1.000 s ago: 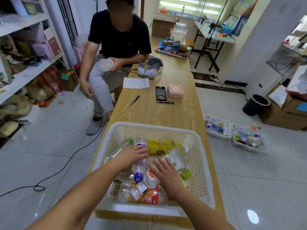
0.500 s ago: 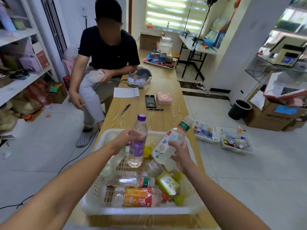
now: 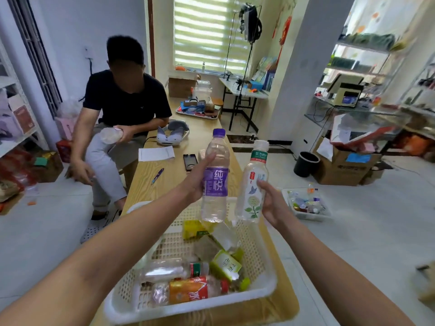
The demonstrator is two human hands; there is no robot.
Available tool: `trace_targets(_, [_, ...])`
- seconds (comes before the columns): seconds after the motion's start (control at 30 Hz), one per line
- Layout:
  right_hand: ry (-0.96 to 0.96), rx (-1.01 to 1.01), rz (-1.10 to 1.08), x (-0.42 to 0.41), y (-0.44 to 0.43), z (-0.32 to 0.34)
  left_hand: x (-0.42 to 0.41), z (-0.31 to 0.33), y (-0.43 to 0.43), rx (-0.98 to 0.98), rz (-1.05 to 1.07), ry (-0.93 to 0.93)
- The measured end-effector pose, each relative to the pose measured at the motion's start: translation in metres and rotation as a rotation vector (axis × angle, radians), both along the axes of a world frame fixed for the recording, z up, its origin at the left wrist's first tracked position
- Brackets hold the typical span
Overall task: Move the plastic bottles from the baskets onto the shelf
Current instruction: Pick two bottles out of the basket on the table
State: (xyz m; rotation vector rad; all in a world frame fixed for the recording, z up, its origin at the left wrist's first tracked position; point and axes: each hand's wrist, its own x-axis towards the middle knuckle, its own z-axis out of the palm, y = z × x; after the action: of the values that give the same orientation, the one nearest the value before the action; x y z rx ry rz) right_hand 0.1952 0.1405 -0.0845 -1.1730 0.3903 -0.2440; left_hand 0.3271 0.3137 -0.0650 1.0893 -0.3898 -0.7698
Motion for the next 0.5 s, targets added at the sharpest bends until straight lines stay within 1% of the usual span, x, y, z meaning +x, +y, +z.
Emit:
trace_targets(0.1, [-0.042,-0.021,-0.06,-0.015,-0.003,0.015,-0.007,0.018,-0.016,-0.033,-0.073,0.008])
trace_targets(0.2, [-0.084,-0.009,-0.185,-0.036,-0.007,0.032,-0.014,0.031,-0.039,-0.06,-0.196,-0.047])
trace_targets(0.3, [-0.111,-0.025,-0.349,-0.073,-0.009,0.05,-0.033,0.046,-0.07,-0.097,-0.379,-0.044])
trace_targets(0.37, [-0.133,-0.032,-0.457,-0.107,-0.006,0.063,-0.056,0.057,-0.094,-0.129,-0.546,-0.012])
trace_targets(0.5, [-0.118,-0.101,-0.746,-0.197,0.003,0.082,-0.133,0.074,-0.14,-0.126,-0.814,0.004])
